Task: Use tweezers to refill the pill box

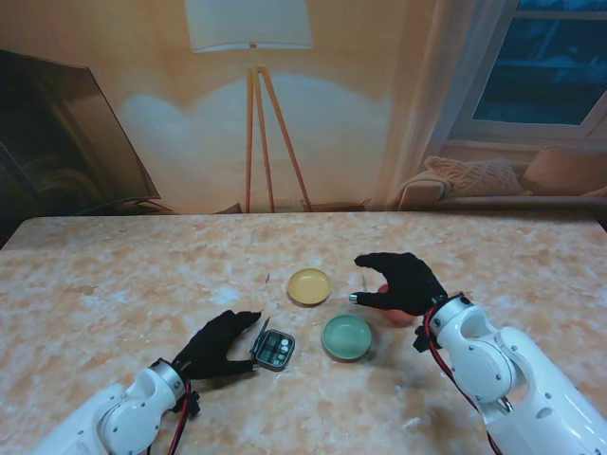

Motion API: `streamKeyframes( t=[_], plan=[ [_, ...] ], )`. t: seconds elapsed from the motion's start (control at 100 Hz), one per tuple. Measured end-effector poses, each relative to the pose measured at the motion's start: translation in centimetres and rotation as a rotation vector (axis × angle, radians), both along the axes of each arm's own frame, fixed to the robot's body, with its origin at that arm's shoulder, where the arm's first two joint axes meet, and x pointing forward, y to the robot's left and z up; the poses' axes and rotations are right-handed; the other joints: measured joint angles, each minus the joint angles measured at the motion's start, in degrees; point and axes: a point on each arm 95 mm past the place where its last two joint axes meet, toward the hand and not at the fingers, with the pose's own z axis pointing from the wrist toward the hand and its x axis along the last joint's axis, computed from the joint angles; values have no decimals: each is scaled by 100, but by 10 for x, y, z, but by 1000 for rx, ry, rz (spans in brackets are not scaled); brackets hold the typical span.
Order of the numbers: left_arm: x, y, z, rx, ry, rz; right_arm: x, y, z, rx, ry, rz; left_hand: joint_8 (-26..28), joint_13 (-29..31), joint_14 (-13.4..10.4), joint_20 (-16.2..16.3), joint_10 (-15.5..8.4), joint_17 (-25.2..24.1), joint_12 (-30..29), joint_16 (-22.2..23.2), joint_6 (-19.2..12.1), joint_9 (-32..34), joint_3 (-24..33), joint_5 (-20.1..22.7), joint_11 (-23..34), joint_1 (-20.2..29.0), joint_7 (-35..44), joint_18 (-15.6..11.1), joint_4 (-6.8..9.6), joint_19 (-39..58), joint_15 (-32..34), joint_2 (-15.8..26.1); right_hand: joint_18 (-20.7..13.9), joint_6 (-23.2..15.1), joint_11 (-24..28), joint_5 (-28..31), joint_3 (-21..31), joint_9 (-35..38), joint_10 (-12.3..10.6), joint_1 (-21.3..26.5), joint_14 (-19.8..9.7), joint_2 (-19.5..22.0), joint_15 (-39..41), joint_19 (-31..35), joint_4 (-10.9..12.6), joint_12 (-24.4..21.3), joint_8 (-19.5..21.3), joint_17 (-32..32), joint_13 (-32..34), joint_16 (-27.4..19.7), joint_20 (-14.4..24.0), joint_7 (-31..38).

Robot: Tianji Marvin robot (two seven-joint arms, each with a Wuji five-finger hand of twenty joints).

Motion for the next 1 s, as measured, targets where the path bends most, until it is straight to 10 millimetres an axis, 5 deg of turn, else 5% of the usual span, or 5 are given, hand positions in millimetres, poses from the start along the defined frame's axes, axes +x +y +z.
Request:
streamKeyframes(
  t=[0.54,1.0],
  plan=[
    [5,-6,-3,2,-34,-35,1,10,2,37,0,12,20,176,67,-2,-21,95,-1,31,-30,6,190,168,155,0,159,182,-44,17,-8,-72,0,2,0,0,0,0,12,5,9,0,0,-1,0,4,0,1,0,0,0,13],
    [5,-5,-2,16,-16,-52,1,20,8,56,-6,34,374,155,-68,-43,-157,32,184,30,-146,287,462,467,382,9,358,41,-51,-125,-220,-211,-24,-4,299,319,67,215,66,171,131,4,335,477,0,275,183,335,300,127,196,441]
  ],
)
